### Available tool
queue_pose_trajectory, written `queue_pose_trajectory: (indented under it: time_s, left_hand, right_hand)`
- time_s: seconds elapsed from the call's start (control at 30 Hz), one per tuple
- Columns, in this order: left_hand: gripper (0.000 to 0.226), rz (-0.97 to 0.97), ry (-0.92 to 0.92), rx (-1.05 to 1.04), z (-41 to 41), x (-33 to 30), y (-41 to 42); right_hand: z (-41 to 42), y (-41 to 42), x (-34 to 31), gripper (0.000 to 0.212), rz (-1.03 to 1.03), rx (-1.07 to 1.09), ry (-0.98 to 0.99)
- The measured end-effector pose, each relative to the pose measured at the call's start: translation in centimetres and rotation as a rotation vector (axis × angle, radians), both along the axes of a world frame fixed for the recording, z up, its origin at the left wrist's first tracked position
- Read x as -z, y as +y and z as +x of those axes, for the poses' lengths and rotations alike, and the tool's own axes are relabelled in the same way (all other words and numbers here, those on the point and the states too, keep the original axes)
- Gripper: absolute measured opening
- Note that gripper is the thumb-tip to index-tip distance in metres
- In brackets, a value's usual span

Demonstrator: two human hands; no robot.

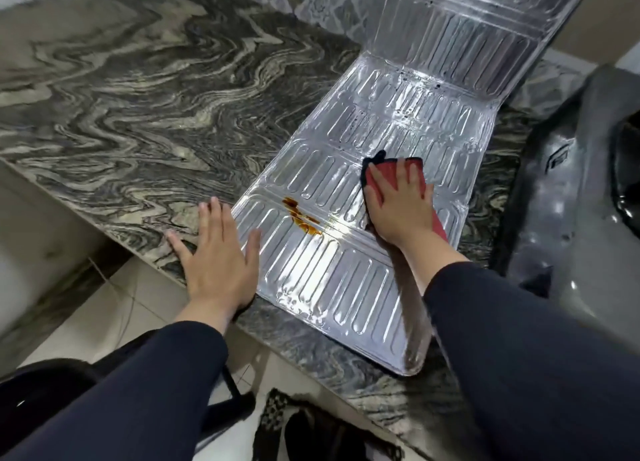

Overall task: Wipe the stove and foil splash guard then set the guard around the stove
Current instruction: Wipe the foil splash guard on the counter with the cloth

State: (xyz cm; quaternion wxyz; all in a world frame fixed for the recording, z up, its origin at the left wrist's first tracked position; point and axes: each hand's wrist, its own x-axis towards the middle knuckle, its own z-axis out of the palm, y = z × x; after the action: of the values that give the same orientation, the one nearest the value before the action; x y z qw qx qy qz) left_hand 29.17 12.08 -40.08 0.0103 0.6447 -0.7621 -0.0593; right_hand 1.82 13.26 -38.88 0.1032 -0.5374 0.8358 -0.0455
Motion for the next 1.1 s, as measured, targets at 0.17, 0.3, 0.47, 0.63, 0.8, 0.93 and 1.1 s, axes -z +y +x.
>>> queue_pose_trajectory:
  time_s: [0.17, 0.3, 0.47, 0.63, 0.8, 0.93, 1.1]
  left_hand:
    - [0.074, -0.013, -0.008, -0.004, -0.2, 0.2, -0.3]
    - [0.078, -0.021, -0.009, -0.020, -0.6, 0.1, -0.7]
    - [0.077, -0.019, -0.013, -0.022, -0.7, 0.0, -0.6]
    - [0.076, -0.005, 0.008, -0.030, -0.7, -0.1, -0.5]
    - [0.085, -0.009, 0.048, -0.021, -0.8, -0.3, -0.4]
    - [0.083, 0.000, 0.055, -0.017, -0.7, -0.3, -0.4]
    - [0.081, 0.012, 0.022, -0.006, -0.5, -0.2, -0.5]
  right_hand:
    - [-4.0, -4.5, -0.1, 0.053, 0.020, 0.031, 0.024]
    - [-3.5, -4.8, -0.3, 0.052, 0.009, 0.037, 0.009]
    - [1.6, -0.2, -0.1, 0.051, -0.058, -0.054, -0.043]
    - [7.9, 5.0, 0.1, 0.056, -0.058, -0.095, -0.082]
    - [12.1, 5.9, 0.2, 0.052, -0.030, -0.340, -0.068]
    - [11.9, 2.5, 0.7, 0.052, -0.071, -0.527, -0.012]
    - [8.5, -4.0, 0.7, 0.048, -0.049, -0.458, -0.016]
